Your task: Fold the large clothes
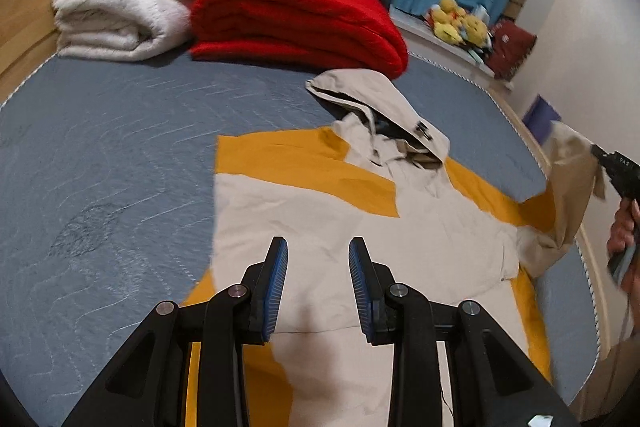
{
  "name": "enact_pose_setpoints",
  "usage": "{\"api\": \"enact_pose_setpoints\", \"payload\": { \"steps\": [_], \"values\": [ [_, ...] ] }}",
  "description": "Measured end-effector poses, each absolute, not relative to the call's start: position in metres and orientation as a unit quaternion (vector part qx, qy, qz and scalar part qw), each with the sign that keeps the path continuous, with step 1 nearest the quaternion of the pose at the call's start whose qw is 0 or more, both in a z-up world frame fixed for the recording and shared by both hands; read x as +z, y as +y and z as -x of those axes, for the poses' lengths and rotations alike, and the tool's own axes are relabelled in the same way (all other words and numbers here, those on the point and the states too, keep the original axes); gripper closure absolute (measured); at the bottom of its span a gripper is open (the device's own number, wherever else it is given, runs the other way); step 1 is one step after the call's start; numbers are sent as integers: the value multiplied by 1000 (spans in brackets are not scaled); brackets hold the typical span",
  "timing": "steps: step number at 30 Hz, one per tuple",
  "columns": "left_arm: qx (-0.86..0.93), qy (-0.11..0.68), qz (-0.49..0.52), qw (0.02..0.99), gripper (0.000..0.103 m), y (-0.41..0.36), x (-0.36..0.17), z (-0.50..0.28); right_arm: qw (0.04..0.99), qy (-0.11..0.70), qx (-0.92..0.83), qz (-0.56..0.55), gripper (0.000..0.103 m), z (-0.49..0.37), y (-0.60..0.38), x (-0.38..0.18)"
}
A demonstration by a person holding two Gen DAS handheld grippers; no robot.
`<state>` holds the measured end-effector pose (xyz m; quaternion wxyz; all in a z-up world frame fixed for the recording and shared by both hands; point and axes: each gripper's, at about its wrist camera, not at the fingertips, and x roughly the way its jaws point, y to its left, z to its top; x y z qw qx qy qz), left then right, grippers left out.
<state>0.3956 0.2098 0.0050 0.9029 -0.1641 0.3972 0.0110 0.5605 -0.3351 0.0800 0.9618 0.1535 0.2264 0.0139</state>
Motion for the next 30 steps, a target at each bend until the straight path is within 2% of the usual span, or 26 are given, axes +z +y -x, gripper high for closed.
{"api": "enact_pose_setpoints", "payload": {
  "steps": [3, 6, 10, 13, 15, 18, 21, 23, 28, 30],
  "values": [
    [19, 401, 198, 894, 74, 234, 5, -391, 953, 251, 111, -129, 100, -549, -219, 79],
    [21, 409, 229, 883, 76, 249, 0, -387, 928, 300, 183, -127, 100, -528, -112, 49],
    [5, 427, 259, 866, 76, 257, -7, -386, 892, 384, 213, -107, 95, -487, -21, -30],
    [-5, 438, 268, 858, 76, 252, -13, -389, 854, 467, 214, -83, 95, -468, 9, -90],
    [-14, 444, 276, 853, 76, 247, -17, -392, 842, 497, 199, -72, 94, -455, 0, -109],
    [-24, 453, 285, 844, 76, 237, -24, -400, 846, 494, 186, -71, 92, -440, -31, -96],
    [-32, 464, 294, 835, 76, 226, -34, -408, 866, 461, 184, -69, 82, -424, -74, -58],
    [-36, 470, 293, 832, 76, 216, -40, -412, 879, 441, 167, -71, 66, -421, -100, -35],
    [-52, 479, 242, 842, 76, 161, -48, -425, 891, 421, 122, -118, 58, -418, -174, -33],
    [-59, 474, 223, 850, 69, 140, -46, -429, 875, 448, 89, -160, 58, -437, -192, -53]
  ]
}}
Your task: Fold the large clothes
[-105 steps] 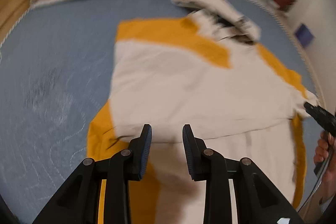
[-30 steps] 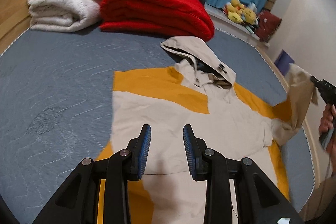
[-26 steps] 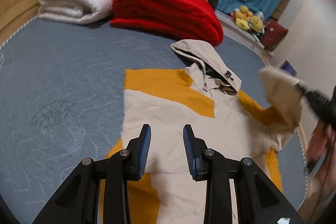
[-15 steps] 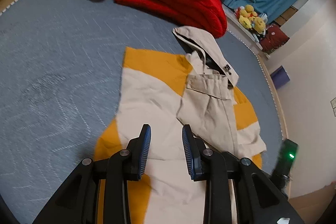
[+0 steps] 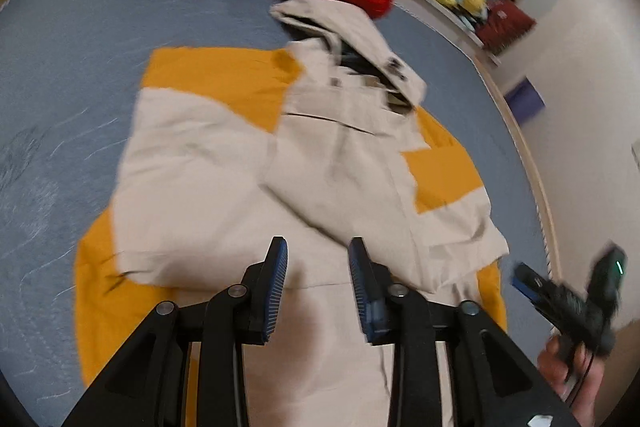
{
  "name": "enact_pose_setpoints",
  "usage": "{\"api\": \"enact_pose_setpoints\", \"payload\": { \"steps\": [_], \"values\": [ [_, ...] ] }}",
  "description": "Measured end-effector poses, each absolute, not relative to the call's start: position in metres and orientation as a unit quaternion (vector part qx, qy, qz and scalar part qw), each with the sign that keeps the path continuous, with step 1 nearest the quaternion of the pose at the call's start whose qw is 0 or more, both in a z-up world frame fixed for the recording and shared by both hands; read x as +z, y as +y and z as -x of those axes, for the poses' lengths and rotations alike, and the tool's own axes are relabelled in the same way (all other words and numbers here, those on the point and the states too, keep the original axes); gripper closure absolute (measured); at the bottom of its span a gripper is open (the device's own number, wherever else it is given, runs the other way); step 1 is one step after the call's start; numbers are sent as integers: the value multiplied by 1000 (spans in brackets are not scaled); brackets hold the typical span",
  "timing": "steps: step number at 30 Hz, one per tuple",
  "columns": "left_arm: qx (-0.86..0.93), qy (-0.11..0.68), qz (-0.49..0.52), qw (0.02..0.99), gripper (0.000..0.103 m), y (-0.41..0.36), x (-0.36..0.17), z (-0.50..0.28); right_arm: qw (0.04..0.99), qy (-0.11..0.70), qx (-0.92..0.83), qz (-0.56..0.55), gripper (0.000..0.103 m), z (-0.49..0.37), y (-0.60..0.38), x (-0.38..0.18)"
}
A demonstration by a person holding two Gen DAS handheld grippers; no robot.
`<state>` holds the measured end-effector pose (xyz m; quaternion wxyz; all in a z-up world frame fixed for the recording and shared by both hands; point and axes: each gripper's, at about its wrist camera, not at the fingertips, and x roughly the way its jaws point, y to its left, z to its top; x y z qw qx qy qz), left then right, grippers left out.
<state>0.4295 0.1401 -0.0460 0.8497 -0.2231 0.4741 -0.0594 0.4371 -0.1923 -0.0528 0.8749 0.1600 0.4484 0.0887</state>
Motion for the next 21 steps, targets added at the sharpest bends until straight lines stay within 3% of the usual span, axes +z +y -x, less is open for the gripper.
{"api": "enact_pose_setpoints", "payload": {
  "steps": [3, 5, 9, 13, 14, 15, 16, 17, 21],
  "values": [
    [-50, 467, 211, 857, 51, 110, -47, -447, 827, 492, 83, -260, 58, -468, -224, -87],
    [-27, 475, 217, 852, 45, 91, -51, -471, 806, 508, 60, -299, 58, -485, -244, -106],
    [11, 498, 214, 840, 42, 56, -62, -519, 778, 504, 34, -373, 58, -502, -272, -126],
    [38, 530, 109, 840, 41, 25, -81, -564, 763, 511, 29, -395, 58, -514, -282, -139],
    [45, 539, 92, 836, 51, 26, -86, -568, 763, 510, 22, -396, 58, -515, -286, -140],
    [53, 545, 90, 832, 75, 34, -88, -570, 763, 509, 18, -398, 59, -515, -289, -140],
    [50, 543, 111, 831, 85, 53, -84, -567, 763, 504, 17, -404, 74, -515, -293, -141],
    [45, 529, 131, 837, 90, 72, -75, -558, 763, 498, 23, -412, 95, -516, -294, -143],
    [54, 461, 160, 871, 92, 135, -29, -489, 766, 481, 12, -426, 100, -508, -299, -139]
  ]
}}
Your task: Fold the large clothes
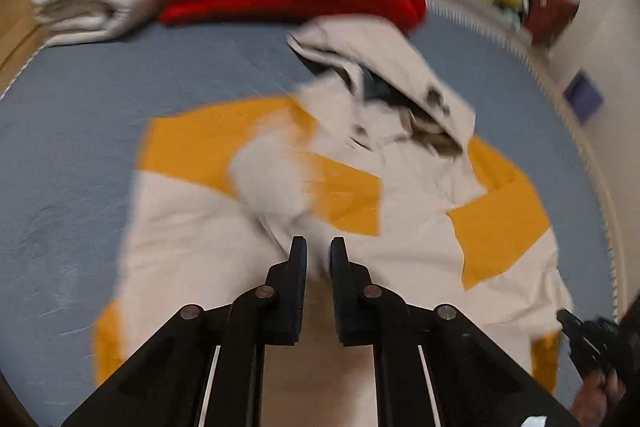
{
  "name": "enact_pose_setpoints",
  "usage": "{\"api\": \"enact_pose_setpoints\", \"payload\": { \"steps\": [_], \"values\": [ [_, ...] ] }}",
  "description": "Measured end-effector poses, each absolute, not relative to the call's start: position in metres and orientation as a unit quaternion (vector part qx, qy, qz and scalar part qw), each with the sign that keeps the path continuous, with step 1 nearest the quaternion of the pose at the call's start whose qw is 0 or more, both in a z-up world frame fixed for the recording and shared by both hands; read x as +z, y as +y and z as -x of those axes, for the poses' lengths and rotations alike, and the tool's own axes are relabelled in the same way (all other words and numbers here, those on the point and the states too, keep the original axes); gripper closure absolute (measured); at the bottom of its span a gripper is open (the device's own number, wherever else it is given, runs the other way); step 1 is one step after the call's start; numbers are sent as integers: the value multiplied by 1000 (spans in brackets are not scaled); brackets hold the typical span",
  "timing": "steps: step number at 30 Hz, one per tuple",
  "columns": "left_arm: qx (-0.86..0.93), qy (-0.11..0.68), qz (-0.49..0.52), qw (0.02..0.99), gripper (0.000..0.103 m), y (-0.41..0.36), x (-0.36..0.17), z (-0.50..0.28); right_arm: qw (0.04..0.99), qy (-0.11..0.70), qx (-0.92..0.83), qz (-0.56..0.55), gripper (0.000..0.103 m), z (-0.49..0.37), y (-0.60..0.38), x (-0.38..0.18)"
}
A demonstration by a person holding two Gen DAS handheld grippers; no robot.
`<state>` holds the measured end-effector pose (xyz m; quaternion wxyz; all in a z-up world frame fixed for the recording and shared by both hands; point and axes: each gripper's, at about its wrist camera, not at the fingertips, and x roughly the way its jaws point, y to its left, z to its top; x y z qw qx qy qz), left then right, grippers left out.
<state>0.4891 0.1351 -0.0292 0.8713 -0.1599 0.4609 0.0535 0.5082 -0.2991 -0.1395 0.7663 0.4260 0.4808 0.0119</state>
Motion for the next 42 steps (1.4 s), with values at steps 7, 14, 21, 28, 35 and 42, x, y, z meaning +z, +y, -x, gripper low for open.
{"api": "enact_pose_setpoints", "payload": {
  "steps": [7, 14, 21, 28, 35, 42],
  "values": [
    [18, 484, 381, 788, 78, 220, -73, -392, 753, 508, -44, -417, 97, -481, -290, -145],
    [24, 490, 477, 730, 62, 247, -126, -381, 729, 531, -45, -430, 91, -484, -297, -164],
    [58, 542, 429, 720, 64, 248, -146, -382, 737, 522, -45, -427, 86, -494, -316, -161],
    [9, 476, 325, 817, 102, 236, -82, -393, 737, 504, -62, -446, 97, -496, -338, -162],
    [50, 426, 264, 864, 102, 251, -60, -405, 743, 449, -52, -494, 99, -480, -332, -142],
    [66, 498, 326, 801, 101, 268, -104, -402, 715, 505, -163, -456, 90, -456, -330, -162]
  ]
}}
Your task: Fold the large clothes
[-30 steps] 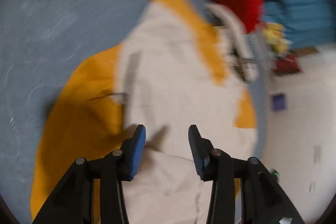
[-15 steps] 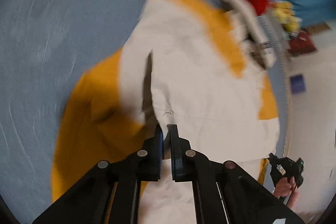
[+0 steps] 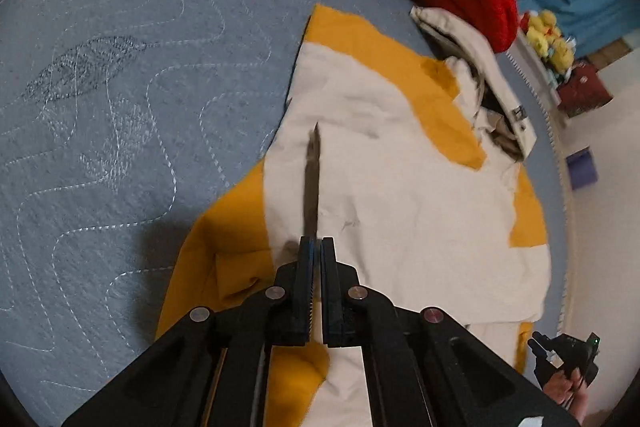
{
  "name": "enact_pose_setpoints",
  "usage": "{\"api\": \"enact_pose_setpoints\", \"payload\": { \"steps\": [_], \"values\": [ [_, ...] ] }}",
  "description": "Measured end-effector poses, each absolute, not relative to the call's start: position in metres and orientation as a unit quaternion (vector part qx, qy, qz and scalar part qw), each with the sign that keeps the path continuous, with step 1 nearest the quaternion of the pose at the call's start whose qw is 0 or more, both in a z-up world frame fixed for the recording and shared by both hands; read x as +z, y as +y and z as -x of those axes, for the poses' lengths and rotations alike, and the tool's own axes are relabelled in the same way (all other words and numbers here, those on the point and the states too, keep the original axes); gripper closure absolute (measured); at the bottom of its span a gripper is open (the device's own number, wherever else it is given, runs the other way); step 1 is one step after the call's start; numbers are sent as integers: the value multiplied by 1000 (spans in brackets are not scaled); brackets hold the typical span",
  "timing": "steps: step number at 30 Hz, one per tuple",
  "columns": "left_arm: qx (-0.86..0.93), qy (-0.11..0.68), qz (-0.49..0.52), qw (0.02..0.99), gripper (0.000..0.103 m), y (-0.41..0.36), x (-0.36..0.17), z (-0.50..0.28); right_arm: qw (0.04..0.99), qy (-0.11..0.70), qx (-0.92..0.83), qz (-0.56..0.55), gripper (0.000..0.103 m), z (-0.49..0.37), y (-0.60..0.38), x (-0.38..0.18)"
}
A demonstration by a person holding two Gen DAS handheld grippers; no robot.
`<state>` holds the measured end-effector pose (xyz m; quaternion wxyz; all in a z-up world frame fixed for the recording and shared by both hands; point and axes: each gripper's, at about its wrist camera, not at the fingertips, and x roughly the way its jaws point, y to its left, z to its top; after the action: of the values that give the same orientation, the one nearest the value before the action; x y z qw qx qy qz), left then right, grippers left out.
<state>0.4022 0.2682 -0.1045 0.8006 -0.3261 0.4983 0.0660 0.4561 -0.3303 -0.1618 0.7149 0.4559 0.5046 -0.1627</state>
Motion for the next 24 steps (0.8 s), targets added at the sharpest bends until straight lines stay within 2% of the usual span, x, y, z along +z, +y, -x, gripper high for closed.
{"api": "enact_pose_setpoints", "payload": {
  "steps": [1, 2, 3, 4, 7, 10, 11, 12, 15, 19, 23, 24],
  "values": [
    [64, 489, 326, 807, 100, 270, -97, -402, 732, 492, -168, -440, 90, -453, -326, -149],
    [63, 482, 324, 811, 94, 271, -93, -401, 751, 478, -160, -427, 90, -452, -321, -136],
    [63, 479, 324, 813, 84, 271, -91, -398, 774, 461, -149, -408, 90, -453, -315, -122],
    [62, 480, 324, 813, 79, 270, -93, -398, 794, 447, -141, -387, 90, -456, -309, -110],
    [52, 505, 325, 798, 76, 269, -107, -405, 837, 432, -67, -330, 85, -481, -288, -94],
    [42, 515, 329, 790, 79, 256, -117, -411, 826, 468, 23, -314, 83, -510, -275, -106],
    [38, 517, 329, 789, 88, 256, -120, -412, 821, 484, 35, -300, 83, -517, -273, -112],
    [34, 517, 326, 791, 103, 254, -121, -412, 821, 498, 34, -276, 83, -523, -271, -118],
    [45, 491, 312, 812, 103, 258, -107, -408, 817, 526, 6, -234, 83, -533, -275, -134],
    [41, 453, 302, 838, 103, 257, -87, -410, 791, 540, -22, -286, 83, -537, -298, -152],
    [66, 527, 293, 795, 102, 254, -115, -416, 800, 547, -28, -246, 83, -535, -292, -149],
    [72, 523, 300, 794, 102, 255, -113, -414, 800, 549, -33, -240, 83, -536, -289, -148]
  ]
}}
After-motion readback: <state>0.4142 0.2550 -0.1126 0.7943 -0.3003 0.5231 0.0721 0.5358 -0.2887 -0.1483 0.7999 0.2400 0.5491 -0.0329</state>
